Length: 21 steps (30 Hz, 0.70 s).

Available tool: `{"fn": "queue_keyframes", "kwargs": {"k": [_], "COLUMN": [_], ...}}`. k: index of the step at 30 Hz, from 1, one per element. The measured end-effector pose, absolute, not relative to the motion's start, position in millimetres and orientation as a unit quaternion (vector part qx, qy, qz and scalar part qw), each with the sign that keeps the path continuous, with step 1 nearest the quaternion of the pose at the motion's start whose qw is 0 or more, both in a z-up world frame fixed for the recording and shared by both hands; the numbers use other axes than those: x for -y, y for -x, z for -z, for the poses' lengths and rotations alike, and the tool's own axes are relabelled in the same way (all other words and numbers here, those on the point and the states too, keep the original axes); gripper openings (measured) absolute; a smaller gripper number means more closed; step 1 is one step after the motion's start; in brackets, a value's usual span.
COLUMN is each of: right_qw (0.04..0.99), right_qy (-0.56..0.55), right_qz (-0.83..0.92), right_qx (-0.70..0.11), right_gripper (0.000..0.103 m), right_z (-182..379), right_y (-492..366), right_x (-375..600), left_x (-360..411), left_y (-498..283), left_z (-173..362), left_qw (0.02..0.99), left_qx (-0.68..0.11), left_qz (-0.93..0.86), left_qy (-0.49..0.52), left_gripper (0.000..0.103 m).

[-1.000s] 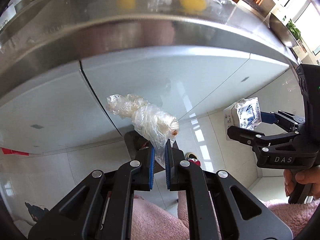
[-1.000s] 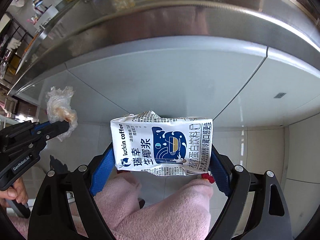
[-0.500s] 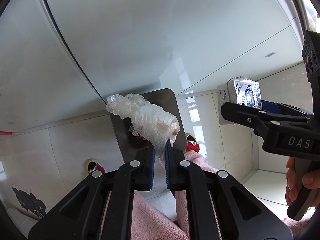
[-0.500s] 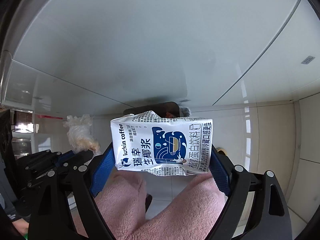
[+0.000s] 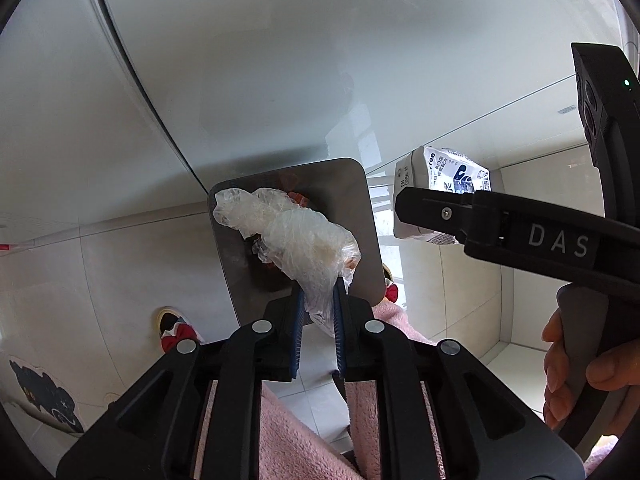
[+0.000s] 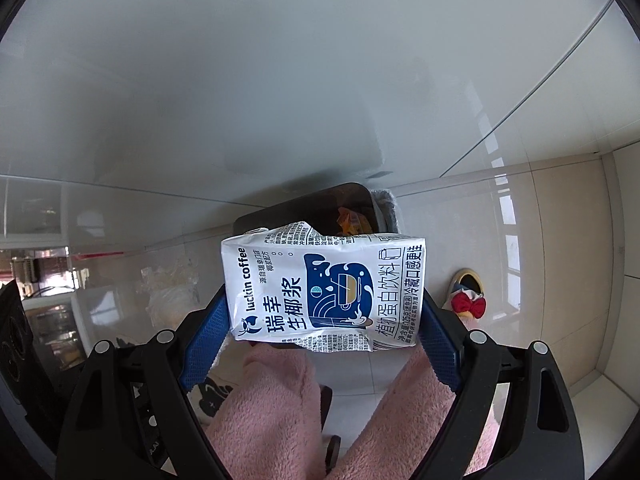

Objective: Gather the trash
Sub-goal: 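Open both tools over the bin to drop bag and carton, then raise both open tools back up to the counter trash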

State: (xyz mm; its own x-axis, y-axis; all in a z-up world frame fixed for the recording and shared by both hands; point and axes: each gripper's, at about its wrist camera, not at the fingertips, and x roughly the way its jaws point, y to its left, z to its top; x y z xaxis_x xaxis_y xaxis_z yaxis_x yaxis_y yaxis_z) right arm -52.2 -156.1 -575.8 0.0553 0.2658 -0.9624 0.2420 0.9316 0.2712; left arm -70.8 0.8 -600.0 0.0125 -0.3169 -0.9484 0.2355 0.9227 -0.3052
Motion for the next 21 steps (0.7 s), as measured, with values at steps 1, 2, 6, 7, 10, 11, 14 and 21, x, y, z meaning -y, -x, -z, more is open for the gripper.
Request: {"fn": "queue_keyframes", "kwargs": {"k": [1,2,6,7,10,11,14,21], "right_qw": [0.701,0.7,0.701,0.701,0.704,0.704,0.704,0.718], "right_qy": [-0.186,-0.186,-0.183,-0.183,-0.179,-0.176,-0.169,-0.138], "right_qz": [-0.009,-0.01,-0.011,-0.013,-0.014,-0.014,-0.015,-0.03], "right_qx": [-0.689,-0.69,-0.689,-0.689,-0.687,-0.687,-0.69,-0.682], "right_gripper": [0.087,0.087,0.093,0.098,0.098,0.099,0.1,0.1], "right_z": [580,580,577,576,575,574,569,538], "right_y": [51,50,48,47,46,46,44,47], "right_x": [160,161,162,162,163,164,166,170], "left_x": [0,0,0,-1,-1,-3,-7,-7], "left_y": [70,70,68,67,65,64,63,64], "left_z": [600,599,596,595,593,591,585,547], "left_qw": [0.71,0.711,0.714,0.716,0.72,0.722,0.725,0.74], "left_qx": [-0.676,-0.675,-0.673,-0.672,-0.671,-0.67,-0.667,-0.65], "left_qz": [0.194,0.194,0.188,0.185,0.176,0.173,0.168,0.17], "left_qy": [0.031,0.031,0.03,0.03,0.03,0.03,0.03,0.026], "left_gripper": [0.024,0.032,0.049,0.052,0.066,0.072,0.089,0.095]}}
